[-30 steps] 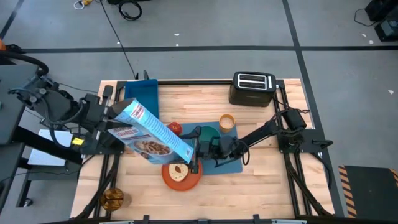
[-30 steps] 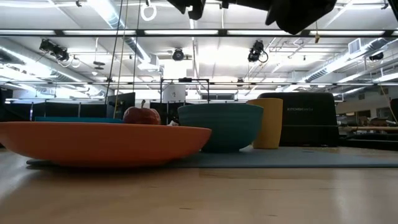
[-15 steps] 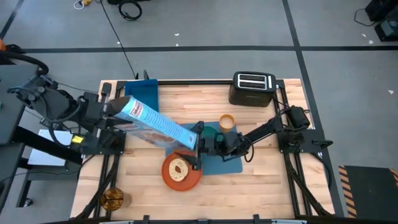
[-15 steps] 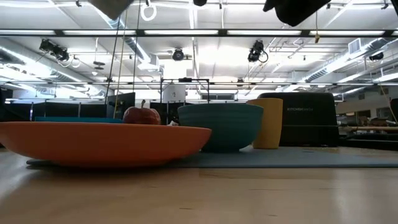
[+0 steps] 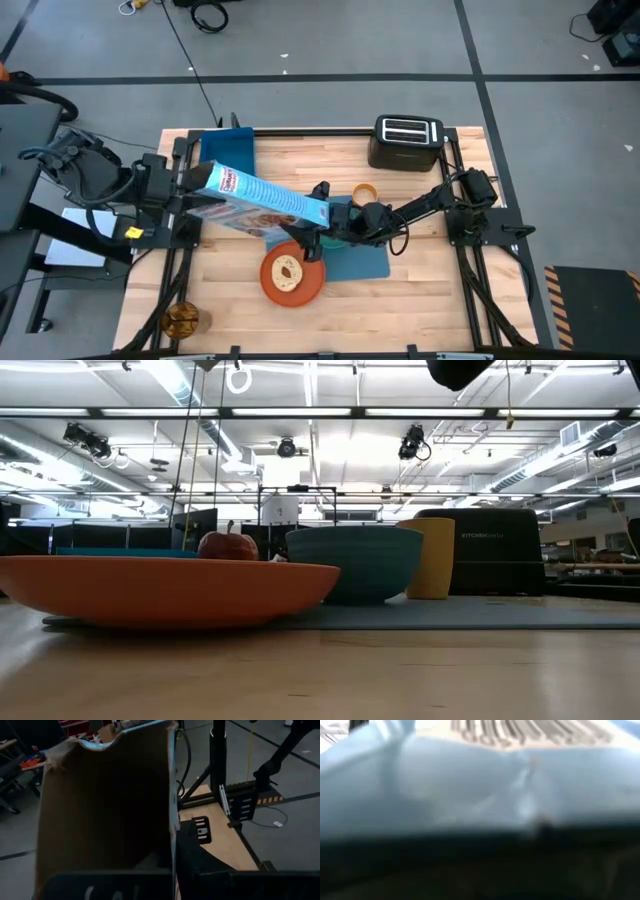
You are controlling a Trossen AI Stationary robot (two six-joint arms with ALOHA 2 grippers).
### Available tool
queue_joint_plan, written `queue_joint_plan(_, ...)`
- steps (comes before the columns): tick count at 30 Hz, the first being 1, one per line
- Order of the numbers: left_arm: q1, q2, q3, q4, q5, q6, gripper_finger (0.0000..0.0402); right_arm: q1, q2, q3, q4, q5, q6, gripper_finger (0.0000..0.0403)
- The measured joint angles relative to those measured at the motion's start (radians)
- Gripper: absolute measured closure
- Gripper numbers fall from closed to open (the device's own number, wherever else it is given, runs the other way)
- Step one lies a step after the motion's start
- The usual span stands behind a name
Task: Arrange a breakfast setting
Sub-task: Pour the cereals from the blue cereal box into the green bowl
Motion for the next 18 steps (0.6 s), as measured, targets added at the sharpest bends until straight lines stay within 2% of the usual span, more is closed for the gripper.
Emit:
queue_joint_plan(5,0.0,0.003,0.0,0.007,-0.024,0.029,0.0377,0.001,0.0,0.0,0.021,0.001,-0.004,0.0163)
queue_joint_plan(12,0.0,0.003,0.0,0.01,-0.035,0.061,0.037,0.017,0.0,0.001,0.047,0.044,-0.079,0.0247)
queue_joint_plan(15,0.0,0.002,0.0,0.01,-0.045,0.091,0.0366,0.034,-0.006,-0.001,0.051,0.081,-0.121,0.0271)
queue_joint_plan(18,0.0,-0.01,0.005,0.01,-0.045,0.101,0.0345,0.058,-0.036,-0.023,0.054,0.123,-0.143,0.0279)
